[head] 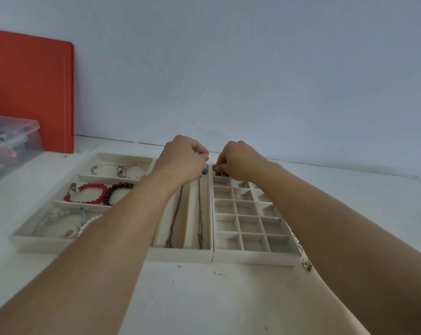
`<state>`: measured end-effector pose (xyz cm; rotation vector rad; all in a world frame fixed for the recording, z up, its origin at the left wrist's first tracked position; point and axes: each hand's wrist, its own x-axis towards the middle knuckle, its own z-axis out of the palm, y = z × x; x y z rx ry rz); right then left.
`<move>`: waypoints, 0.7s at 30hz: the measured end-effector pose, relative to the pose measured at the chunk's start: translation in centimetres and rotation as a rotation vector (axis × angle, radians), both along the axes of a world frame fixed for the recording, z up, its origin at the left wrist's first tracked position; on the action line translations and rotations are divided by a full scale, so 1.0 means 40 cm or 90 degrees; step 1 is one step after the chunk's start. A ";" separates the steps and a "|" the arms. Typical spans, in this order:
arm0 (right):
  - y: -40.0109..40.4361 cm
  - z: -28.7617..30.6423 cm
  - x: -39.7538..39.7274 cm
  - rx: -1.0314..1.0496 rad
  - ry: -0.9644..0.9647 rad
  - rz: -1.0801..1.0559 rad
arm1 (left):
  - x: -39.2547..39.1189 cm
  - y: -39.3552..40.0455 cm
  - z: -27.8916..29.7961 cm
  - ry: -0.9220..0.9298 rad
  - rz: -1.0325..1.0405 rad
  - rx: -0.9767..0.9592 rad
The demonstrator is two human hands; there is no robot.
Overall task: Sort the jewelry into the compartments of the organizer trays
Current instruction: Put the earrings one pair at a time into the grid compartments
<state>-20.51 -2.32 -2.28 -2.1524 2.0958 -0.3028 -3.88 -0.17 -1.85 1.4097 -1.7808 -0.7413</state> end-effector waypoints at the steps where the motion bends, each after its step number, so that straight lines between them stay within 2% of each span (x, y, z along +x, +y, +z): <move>1: 0.002 -0.002 -0.001 -0.001 -0.009 0.000 | 0.000 -0.001 -0.001 0.001 0.000 0.002; 4: 0.006 -0.006 -0.005 0.001 -0.016 0.000 | 0.000 -0.002 0.000 0.002 0.002 0.002; 16: 0.012 -0.008 -0.005 0.006 0.080 0.034 | -0.001 0.005 -0.004 -0.007 -0.001 0.016; 18: 0.019 -0.010 -0.006 -0.006 0.070 0.032 | 0.000 0.008 -0.004 -0.008 0.001 0.018; 21: 0.038 -0.002 -0.012 -0.037 -0.008 0.015 | -0.001 0.008 -0.004 -0.010 -0.001 0.018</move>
